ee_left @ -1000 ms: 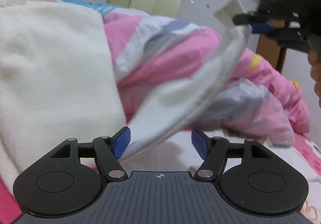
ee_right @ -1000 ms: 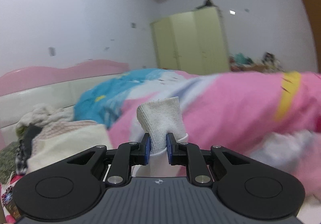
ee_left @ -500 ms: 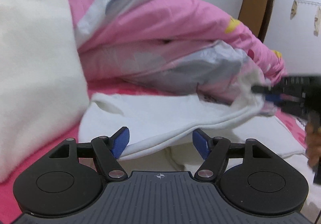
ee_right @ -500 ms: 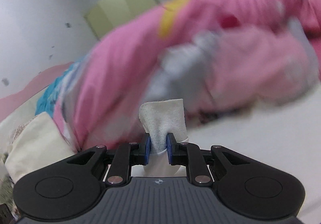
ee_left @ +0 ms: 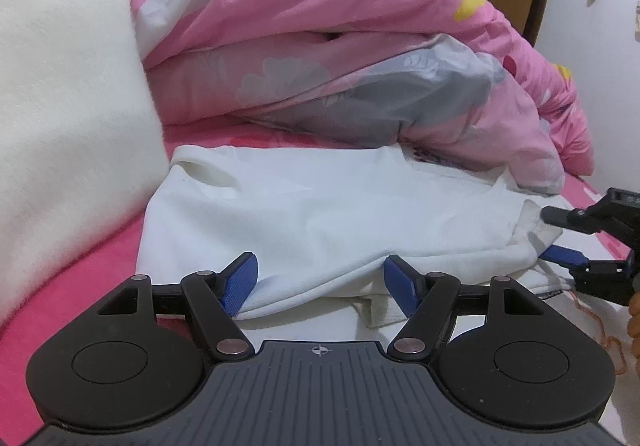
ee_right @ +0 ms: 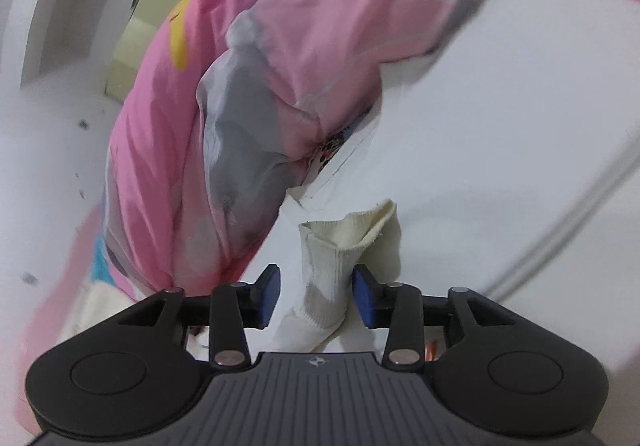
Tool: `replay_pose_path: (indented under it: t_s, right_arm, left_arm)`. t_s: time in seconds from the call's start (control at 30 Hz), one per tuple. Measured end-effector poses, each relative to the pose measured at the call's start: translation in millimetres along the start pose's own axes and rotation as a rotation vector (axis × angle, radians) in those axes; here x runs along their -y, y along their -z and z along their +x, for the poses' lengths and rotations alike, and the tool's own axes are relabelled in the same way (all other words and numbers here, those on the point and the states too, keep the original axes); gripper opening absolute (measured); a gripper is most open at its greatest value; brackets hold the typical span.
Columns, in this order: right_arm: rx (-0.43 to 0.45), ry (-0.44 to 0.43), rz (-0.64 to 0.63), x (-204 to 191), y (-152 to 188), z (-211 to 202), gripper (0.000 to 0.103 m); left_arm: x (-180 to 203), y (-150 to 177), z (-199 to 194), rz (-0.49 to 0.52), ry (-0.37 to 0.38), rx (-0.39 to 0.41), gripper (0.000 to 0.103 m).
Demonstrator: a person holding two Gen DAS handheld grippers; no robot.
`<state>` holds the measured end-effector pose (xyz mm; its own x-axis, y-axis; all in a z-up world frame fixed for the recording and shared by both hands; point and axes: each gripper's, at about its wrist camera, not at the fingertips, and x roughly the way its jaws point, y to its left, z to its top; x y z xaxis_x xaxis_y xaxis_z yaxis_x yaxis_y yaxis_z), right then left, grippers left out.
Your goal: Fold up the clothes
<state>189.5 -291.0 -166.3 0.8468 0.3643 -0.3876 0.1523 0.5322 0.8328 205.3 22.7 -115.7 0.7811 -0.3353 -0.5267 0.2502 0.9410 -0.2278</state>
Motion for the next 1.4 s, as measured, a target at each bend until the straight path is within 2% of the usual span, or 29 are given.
replay_pose_path:
  t_s: [0.1,0.27,0.43,0.57,0.6,0.67,0.73,0.8,1.07,1.17,1.23,1.4]
  right_arm:
    - [-0.021,-0.004,0.016,0.4,-1.1,1.9,0.047]
    - [-0.050,0.029,-0.018,-13.1,-1.4,11.7,0.059]
    - [-0.094,0.110,-0.090,-35.0,3.7,24.8,0.077]
    - [-0.107,0.194,-0.160,-50.9,9.4,35.3,0.078]
    - [-0.105,0.211,-0.171,-52.8,10.8,37.2,0.078]
    - [-0.097,0.260,-0.214,-57.6,14.8,38.6,0.068]
    - [-0.090,0.313,-0.270,-61.9,19.7,37.7,0.047]
    - [-0.086,0.345,-0.313,-63.7,23.8,35.4,0.039]
    - [-0.067,0.358,-0.391,-75.3,30.8,26.9,0.035]
    - [-0.055,0.346,-0.434,-80.7,30.4,27.7,0.030]
    - [-0.040,0.331,-0.462,-85.9,28.8,27.1,0.025]
    - [0.033,0.303,-0.538,-107.0,12.1,23.2,0.022]
  left_arm:
    - [-0.4,0.0,0.8,0.001,0.000,-0.004,0.070]
    - [0.6,-0.2,0.2,0.009,0.008,-0.010,0.071]
    - [4.0,0.1,1.3,0.032,0.014,-0.024,0.071]
    - [3.9,0.0,-0.2,0.034,0.018,-0.023,0.071]
    - [3.5,0.1,-0.7,0.033,0.019,-0.022,0.071]
    - [2.8,-0.1,-1.2,0.032,0.021,-0.021,0.071]
    - [2.2,-0.4,-1.5,0.030,0.022,-0.022,0.071]
    - [1.7,-0.8,-2.8,0.026,0.025,-0.020,0.071]
    - [0.1,-1.5,-4.9,0.019,0.027,-0.019,0.071]
    - [0.4,-1.7,-5.6,0.019,0.028,-0.017,0.071]
    - [0.6,-1.9,-7.2,0.018,0.034,-0.009,0.071]
    - [2.4,-2.6,-13.0,0.024,0.063,0.022,0.071]
